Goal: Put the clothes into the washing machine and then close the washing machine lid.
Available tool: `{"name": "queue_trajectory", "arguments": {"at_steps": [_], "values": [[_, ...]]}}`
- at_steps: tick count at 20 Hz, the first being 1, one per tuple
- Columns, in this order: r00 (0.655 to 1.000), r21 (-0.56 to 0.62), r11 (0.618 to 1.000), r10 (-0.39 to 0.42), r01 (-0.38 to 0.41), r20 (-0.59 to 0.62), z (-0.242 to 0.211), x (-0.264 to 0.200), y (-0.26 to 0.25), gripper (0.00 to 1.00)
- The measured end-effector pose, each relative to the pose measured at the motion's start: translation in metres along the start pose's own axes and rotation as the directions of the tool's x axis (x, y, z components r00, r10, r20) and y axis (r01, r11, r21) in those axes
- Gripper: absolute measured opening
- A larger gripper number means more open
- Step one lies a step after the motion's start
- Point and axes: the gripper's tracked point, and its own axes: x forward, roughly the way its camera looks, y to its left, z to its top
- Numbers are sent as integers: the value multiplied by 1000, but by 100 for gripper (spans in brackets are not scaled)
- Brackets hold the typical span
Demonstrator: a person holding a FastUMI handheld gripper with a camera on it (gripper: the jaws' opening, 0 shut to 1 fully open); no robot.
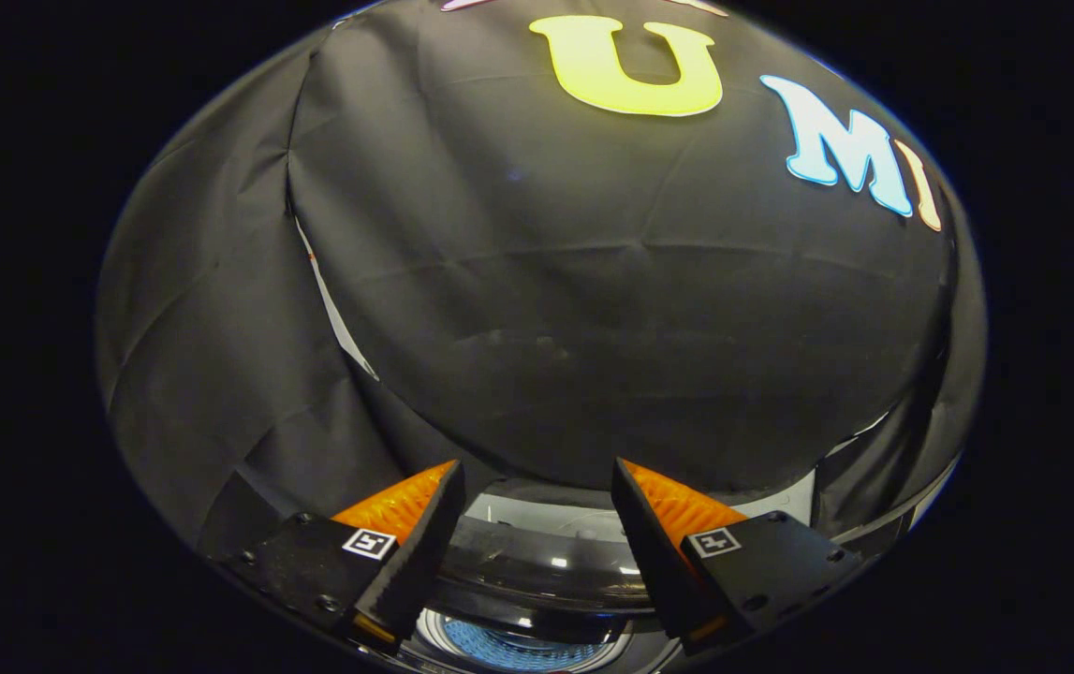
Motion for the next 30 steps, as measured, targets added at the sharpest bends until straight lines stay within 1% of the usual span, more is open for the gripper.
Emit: {"name": "queue_trajectory", "arguments": {"at_steps": [2, 5, 7, 13, 21, 25, 30], "values": [[999, 33, 999, 21, -20, -36, -8, 1, 4, 97], [997, 39, 998, 47, -45, -64, -13, 0, 7, 97], [996, 37, 997, 64, -62, -63, -15, 0, 9, 98], [997, 25, 998, 61, -60, -37, -15, -4, 8, 98], [998, 8, 999, 48, -48, 27, -11, 0, 6, 99], [993, -16, 999, 44, -42, 106, -5, 2, 6, 99], [985, -35, 999, 38, -32, 169, -5, 2, 5, 99]]}}
